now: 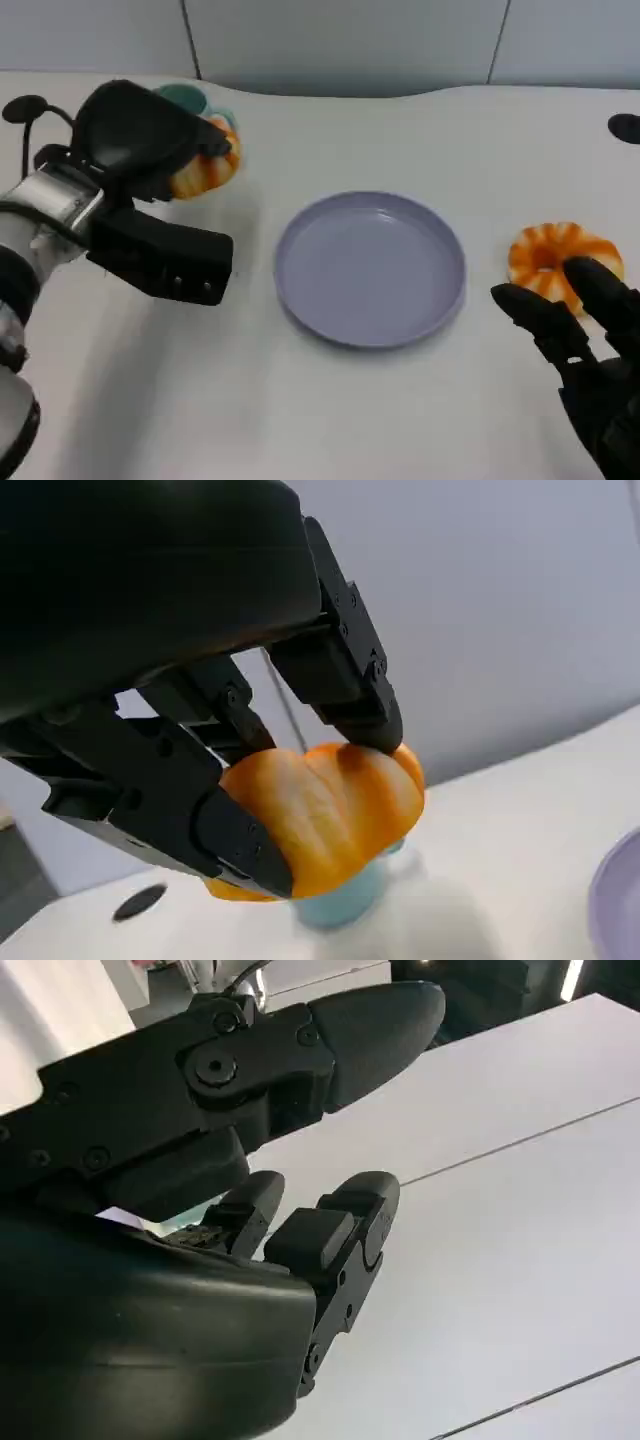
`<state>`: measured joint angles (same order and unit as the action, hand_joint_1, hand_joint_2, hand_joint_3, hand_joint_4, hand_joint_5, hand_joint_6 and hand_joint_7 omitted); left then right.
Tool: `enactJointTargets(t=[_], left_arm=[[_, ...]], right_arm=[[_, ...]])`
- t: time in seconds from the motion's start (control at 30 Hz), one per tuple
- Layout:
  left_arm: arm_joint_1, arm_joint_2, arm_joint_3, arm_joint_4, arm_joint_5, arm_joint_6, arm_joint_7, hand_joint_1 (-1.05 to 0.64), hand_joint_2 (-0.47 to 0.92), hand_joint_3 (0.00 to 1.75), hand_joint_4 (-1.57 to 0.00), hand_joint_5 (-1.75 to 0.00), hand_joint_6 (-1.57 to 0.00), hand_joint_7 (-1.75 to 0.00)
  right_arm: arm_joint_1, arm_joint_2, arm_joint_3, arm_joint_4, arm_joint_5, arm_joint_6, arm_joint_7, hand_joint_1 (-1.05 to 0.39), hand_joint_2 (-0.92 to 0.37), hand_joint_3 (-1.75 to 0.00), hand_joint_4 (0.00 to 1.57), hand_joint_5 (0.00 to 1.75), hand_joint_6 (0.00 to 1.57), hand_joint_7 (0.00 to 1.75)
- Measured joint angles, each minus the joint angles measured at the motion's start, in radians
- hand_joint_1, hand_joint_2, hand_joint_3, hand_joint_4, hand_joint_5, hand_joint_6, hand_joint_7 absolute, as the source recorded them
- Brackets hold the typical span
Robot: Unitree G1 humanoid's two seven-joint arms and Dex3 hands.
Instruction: Grasp the bread from the table and place it into the plate.
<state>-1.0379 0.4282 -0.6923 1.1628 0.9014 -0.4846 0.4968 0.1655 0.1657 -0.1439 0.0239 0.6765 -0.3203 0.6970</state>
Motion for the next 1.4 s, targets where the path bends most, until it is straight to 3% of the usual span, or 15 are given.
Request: enactJointTargets(t=[0.03,0.1,0.13,0.2,0.23,0.27,0.3,0.37,0.5,0.77,0.97,1.13,1.17,1.27,1.4], left_arm=[[0.0,-0.002,0.003,-0.012,-0.001,-0.013,0.001,0.02,0.75,0.0,-1.13,-0.69,-1.29,-0.11],[-0.001,-0.009,0.007,-0.031,-0.006,-0.031,0.001,-0.01,0.71,0.0,-1.22,-0.4,-1.27,-0.04],[-0.001,-0.015,0.008,-0.042,-0.007,-0.037,0.001,-0.05,0.7,0.0,-1.28,-0.34,-1.29,-0.04],[-0.006,-0.034,0.009,-0.058,-0.007,-0.044,0.0,-0.06,0.69,0.0,-1.31,-0.35,-1.32,-0.04],[-0.009,-0.046,0.009,-0.062,-0.007,-0.045,0.0,-0.03,0.72,0.0,-1.15,-0.75,-1.35,-0.07],[-0.013,-0.06,0.01,-0.065,-0.008,-0.048,0.0,-0.03,0.73,0.0,-1.04,-0.99,-1.35,-0.08],[-0.017,-0.075,0.011,-0.066,-0.01,-0.055,0.0,-0.02,0.73,0.0,-0.98,-1.11,-1.35,-0.08],[-0.022,-0.105,0.015,-0.064,-0.015,-0.077,0.004,-0.05,0.72,0.0,-1.07,-0.8,-1.32,-0.04],[-0.023,-0.159,0.015,-0.05,-0.014,-0.102,0.038,-0.06,0.72,0.0,-1.14,-0.67,-1.29,-0.01],[-0.027,-0.253,0.003,0.006,-0.008,-0.117,0.077,-0.07,0.73,0.0,-1.08,-0.88,-1.3,0.0],[-0.028,-0.301,-0.016,0.028,0.004,-0.13,0.105,-0.09,0.71,0.0,-1.04,-0.91,-1.3,0.0],[-0.028,-0.311,-0.015,0.041,-0.001,-0.156,0.114,-0.12,0.73,0.0,-1.06,-0.5,-1.19,0.0],[-0.028,-0.311,-0.014,0.044,-0.006,-0.166,0.114,-0.31,0.76,0.01,-0.81,-0.32,-0.93,0.0],[-0.028,-0.307,0.001,0.042,-0.039,-0.168,0.006,-0.65,0.85,0.03,-0.47,-0.08,-0.55,0.0],[-0.028,-0.262,0.005,-0.011,-0.047,-0.126,-0.13,-0.77,0.9,0.02,-0.39,-0.02,-0.46,0.0]], right_arm=[[-0.002,0.0,0.001,0.0,-0.002,0.001,-0.003,-0.6,-0.92,-0.09,0.55,0.52,0.74,0.0],[-0.007,0.002,0.002,0.0,-0.003,0.001,-0.006,-0.6,-0.92,-0.09,0.54,0.52,0.73,0.0],[-0.007,0.002,0.002,0.0,-0.003,0.001,-0.006,-0.6,-0.92,-0.09,0.54,0.52,0.73,0.0],[-0.008,0.003,0.003,0.0,-0.004,0.001,-0.006,-0.61,-0.92,-0.09,0.54,0.52,0.74,0.0],[-0.009,0.004,0.003,0.0,-0.006,0.001,-0.008,-0.61,-0.92,-0.09,0.55,0.52,0.74,0.01],[-0.009,0.006,0.004,0.0,-0.009,0.001,-0.012,-0.61,-0.92,-0.09,0.55,0.52,0.74,0.01],[-0.009,0.009,0.005,0.0,-0.012,0.0,-0.017,-0.62,-0.92,-0.09,0.55,0.52,0.74,0.01],[-0.009,0.013,0.005,0.0,-0.018,-0.002,-0.022,-0.61,-0.92,-0.09,0.55,0.52,0.75,0.01],[-0.008,0.021,0.004,0.0,-0.018,-0.003,-0.024,-0.61,-0.92,-0.1,0.55,0.51,0.75,0.01],[-0.002,0.022,0.001,-0.004,-0.018,-0.003,-0.023,-0.6,-0.92,-0.12,0.54,0.49,0.73,0.0],[0.001,0.023,-0.004,-0.006,-0.018,-0.015,-0.021,-0.6,-0.92,-0.12,0.56,0.48,0.74,0.0],[0.002,0.026,-0.002,-0.006,-0.018,-0.022,-0.021,-0.6,-0.92,-0.12,0.56,0.47,0.74,0.0],[0.002,0.027,-0.002,-0.006,-0.018,-0.022,-0.021,-0.6,-0.92,-0.12,0.56,0.47,0.74,0.0],[0.002,0.029,-0.001,-0.006,-0.018,-0.026,-0.021,-0.6,-0.92,-0.12,0.57,0.46,0.74,0.0],[0.002,0.029,-0.002,-0.005,-0.016,-0.031,-0.018,-0.59,-0.92,-0.13,0.57,0.44,0.73,0.0]])
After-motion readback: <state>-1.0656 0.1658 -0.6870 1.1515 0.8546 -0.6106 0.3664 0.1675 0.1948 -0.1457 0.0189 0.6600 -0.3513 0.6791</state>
